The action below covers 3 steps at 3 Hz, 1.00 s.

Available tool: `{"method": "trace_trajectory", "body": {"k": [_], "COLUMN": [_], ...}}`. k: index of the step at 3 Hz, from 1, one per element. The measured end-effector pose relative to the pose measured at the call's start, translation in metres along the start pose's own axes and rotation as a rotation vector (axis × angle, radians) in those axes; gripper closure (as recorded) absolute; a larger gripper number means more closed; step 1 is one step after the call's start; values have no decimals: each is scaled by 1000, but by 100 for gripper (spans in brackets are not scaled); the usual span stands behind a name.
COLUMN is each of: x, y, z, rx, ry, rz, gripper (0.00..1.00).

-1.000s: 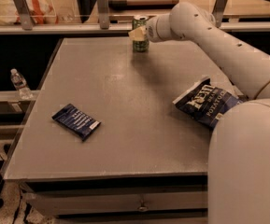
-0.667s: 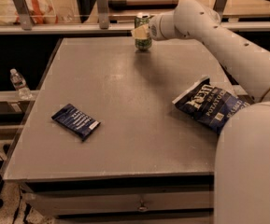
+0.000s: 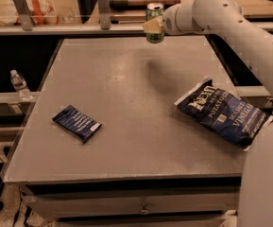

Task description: Move green can near rxbar blueberry

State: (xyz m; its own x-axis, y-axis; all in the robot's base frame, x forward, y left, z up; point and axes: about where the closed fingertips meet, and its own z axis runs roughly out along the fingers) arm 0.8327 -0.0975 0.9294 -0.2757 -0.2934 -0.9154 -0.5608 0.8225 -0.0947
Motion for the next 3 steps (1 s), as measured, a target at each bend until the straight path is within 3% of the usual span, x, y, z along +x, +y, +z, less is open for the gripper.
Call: {"method": "trace_trajectory", "body": {"k": [1, 2, 3], "x": [-7, -5, -13], "y": [-7, -7, 2], "z": [-24, -22, -40], "rx": [11, 5, -28], "ry": [-22, -23, -44], "rz": [-27, -19, -61], "gripper": [100, 100, 100]}}
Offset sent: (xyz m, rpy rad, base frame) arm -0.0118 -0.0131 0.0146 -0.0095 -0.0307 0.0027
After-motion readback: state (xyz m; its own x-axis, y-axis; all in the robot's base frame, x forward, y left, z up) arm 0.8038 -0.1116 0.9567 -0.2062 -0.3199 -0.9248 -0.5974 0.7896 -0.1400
